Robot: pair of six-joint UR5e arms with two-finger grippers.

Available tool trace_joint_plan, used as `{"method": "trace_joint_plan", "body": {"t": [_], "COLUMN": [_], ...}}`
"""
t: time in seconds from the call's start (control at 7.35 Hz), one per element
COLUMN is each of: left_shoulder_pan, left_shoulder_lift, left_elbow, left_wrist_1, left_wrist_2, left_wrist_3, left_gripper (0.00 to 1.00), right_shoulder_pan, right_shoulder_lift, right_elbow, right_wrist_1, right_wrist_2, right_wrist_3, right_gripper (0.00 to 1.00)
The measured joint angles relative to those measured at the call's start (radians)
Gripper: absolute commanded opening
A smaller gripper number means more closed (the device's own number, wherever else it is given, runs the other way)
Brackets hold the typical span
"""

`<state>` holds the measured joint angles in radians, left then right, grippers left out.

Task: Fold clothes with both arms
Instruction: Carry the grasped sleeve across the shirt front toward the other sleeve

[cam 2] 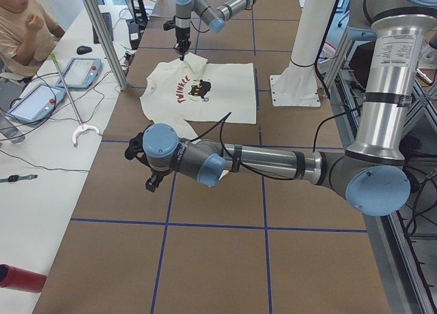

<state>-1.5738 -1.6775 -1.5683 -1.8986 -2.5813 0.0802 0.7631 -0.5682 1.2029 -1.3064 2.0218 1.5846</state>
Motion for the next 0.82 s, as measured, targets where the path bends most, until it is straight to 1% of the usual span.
{"method": "trace_joint_plan", "body": {"t": [0.14,0.27,0.41,0.68,0.82], "left_shoulder_pan": [0.001,0.002,0.003,0.005,0.006], "left_shoulder_lift": [0.001,0.001,0.0,-0.004,-0.005], "left_elbow": [-0.01,-0.019,-0.035,-0.058,-0.063], "left_wrist_1": [-0.001,-0.001,-0.001,-0.007,-0.011], "left_wrist_2": [0.001,0.001,0.002,0.003,0.002], "left_wrist_3": [-0.011,-0.018,-0.034,-0.077,-0.088], "left_gripper": [1.0,1.0,1.0,1.0,1.0], "right_shoulder_pan": [-0.055,-0.103,-0.153,-0.26,-0.285], "right_shoulder_lift": [0.101,0.183,0.242,0.287,0.293], "right_elbow": [-0.117,-0.187,-0.227,-0.262,-0.275], "right_wrist_1": [0.066,0.096,0.11,0.128,0.149], "right_wrist_2": [-0.081,-0.141,-0.193,-0.3,-0.327], "right_wrist_3": [0.024,0.034,0.035,0.024,0.02], "right_gripper": [0.0,0.0,0.15,0.66,0.99]}}
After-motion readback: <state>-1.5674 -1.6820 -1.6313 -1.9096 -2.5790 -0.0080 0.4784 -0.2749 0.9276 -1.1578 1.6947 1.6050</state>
